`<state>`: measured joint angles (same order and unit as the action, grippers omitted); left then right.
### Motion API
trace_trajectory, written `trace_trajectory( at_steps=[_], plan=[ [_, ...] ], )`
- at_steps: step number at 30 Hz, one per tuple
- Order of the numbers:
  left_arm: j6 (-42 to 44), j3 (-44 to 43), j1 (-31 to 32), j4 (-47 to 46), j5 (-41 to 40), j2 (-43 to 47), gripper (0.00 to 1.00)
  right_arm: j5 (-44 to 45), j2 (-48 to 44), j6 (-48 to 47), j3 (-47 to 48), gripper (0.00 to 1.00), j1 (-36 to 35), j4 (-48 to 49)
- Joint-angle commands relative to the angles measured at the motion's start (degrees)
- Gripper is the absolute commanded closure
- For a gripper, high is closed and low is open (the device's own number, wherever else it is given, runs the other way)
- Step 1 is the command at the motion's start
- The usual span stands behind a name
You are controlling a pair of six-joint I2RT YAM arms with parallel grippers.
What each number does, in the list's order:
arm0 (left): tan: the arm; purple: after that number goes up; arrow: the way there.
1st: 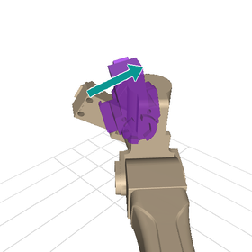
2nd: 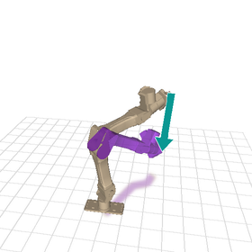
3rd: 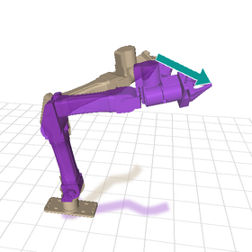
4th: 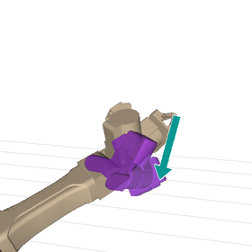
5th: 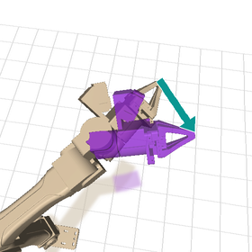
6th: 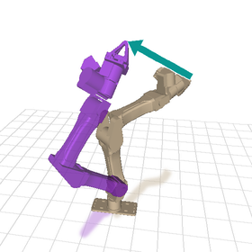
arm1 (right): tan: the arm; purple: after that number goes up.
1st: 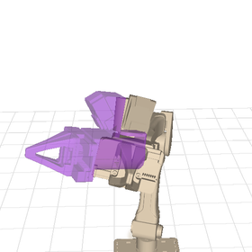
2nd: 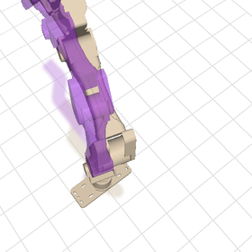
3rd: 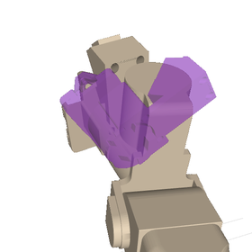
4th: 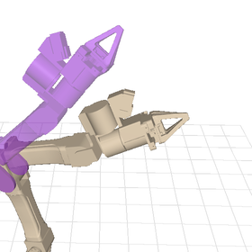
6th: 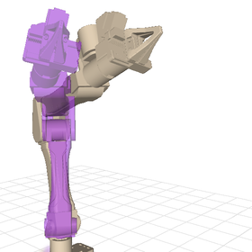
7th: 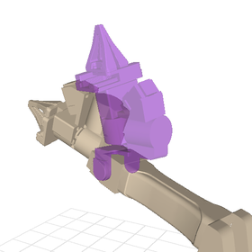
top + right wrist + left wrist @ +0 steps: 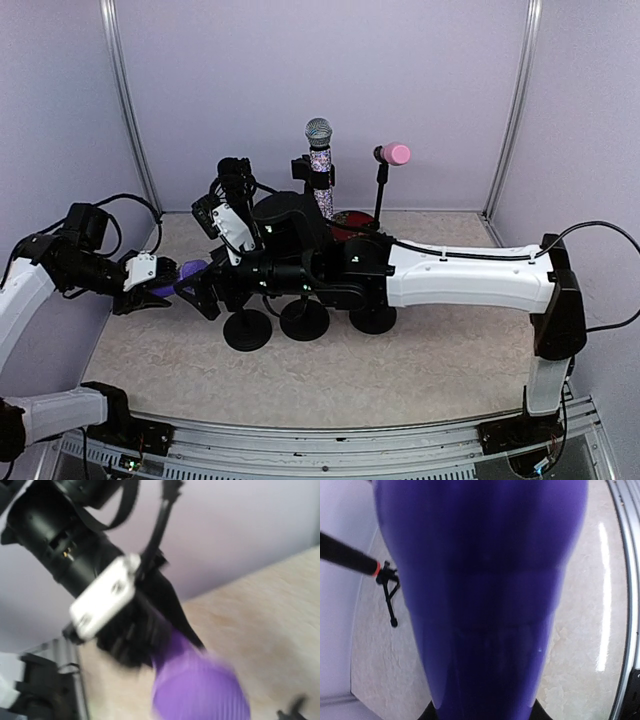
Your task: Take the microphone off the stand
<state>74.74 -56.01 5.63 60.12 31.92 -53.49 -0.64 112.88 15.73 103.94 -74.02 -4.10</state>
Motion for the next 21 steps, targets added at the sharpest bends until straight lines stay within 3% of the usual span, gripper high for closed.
trace_trajectory(
  at_steps=[1, 5, 11, 21],
  plan=[
    [1.5, 3.9, -9.5, -5.9, -4.5, -2.7, 0.99, 9.7, -5.3, -1.7, -5.0, 0.0, -0.4, 2.7],
    [-0.5, 9.2, -17.0, -14.6, -8.9, -7.1, 0.95, 17.0, -4.2, -4.2, -5.2, 0.0, -1.9, 1.2],
    [-7.9, 16.1, -19.4, -29.1, -17.6, -13.7, 0.88, 29.1, 3.4, -7.6, 1.9, 0.01, -3.7, -5.0],
    [-12.2, 20.3, -21.3, -44.7, -30.3, -27.1, 0.78, 30.2, 10.2, -7.4, 4.9, 0.09, -1.5, -6.6]
  ],
)
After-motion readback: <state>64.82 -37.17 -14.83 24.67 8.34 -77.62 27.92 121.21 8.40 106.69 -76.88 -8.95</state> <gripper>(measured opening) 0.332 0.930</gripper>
